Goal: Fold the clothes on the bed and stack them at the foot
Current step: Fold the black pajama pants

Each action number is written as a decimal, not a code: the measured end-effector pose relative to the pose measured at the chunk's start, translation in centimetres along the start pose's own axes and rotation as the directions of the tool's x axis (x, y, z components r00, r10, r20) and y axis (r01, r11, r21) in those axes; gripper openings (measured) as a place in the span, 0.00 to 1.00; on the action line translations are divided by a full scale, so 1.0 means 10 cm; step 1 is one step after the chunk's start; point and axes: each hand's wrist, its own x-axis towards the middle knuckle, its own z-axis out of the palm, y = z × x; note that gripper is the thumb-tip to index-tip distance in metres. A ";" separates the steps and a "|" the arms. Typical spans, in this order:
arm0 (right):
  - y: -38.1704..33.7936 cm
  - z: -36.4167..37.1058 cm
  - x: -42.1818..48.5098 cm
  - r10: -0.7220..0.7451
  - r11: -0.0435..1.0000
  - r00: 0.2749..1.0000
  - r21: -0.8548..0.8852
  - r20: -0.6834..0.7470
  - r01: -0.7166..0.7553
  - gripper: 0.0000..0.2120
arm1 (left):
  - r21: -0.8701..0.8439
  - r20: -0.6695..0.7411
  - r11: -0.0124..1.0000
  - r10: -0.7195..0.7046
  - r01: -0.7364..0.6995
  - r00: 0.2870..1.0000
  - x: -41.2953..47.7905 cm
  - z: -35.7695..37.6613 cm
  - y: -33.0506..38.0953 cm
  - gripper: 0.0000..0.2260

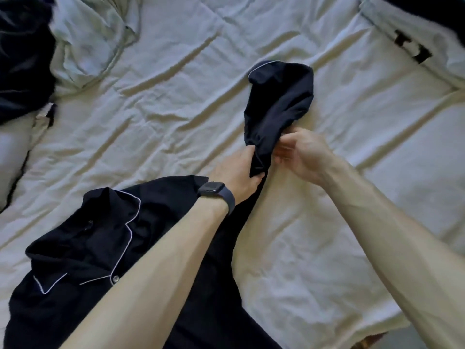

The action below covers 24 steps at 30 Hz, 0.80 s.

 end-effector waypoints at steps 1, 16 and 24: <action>0.03 -0.02 -0.02 -0.022 0.999 0.999 0.024 -0.029 0.023 0.14 | -0.095 -0.022 0.994 -0.050 0.048 0.999 0.07 0.00 0.07 0.15; -0.51 -0.13 0.04 -0.013 0.657 1.000 0.754 -0.022 0.026 0.08 | -0.690 0.338 0.459 -0.479 0.559 0.810 0.30 -0.61 0.00 0.14; -0.95 -0.90 0.01 -0.320 0.846 0.847 0.275 -0.423 0.457 0.36 | -0.222 0.179 0.910 -0.315 0.350 0.932 0.81 -0.68 0.21 0.02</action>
